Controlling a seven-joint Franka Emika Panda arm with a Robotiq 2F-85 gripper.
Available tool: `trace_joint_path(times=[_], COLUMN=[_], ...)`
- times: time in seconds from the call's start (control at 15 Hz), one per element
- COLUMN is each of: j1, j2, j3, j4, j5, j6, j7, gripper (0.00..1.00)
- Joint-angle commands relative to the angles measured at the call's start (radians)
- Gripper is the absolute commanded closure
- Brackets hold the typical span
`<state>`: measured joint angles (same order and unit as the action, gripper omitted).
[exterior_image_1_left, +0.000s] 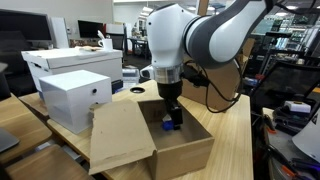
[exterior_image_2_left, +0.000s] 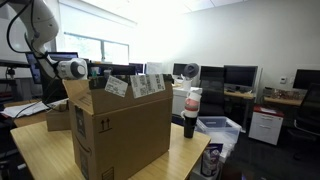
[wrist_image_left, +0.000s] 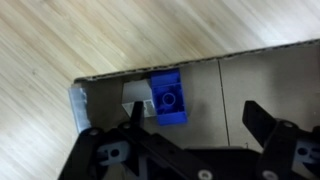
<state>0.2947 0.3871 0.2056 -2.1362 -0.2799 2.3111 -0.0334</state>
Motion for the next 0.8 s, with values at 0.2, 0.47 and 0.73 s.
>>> trace_joint_path(times=[0.2, 0.47, 0.73], j1=[0.013, 0.028, 0.035], j2=[-0.066, -0.061, -0.043], j3=[0.004, -0.006, -0.013], j4=[-0.116, -0.156, -0.166], j5=[-0.007, -0.040, -0.035], j6=[0.042, 0.121, 0.204], j7=[0.057, 0.101, 0.124], gripper=[0.00, 0.00, 0.00])
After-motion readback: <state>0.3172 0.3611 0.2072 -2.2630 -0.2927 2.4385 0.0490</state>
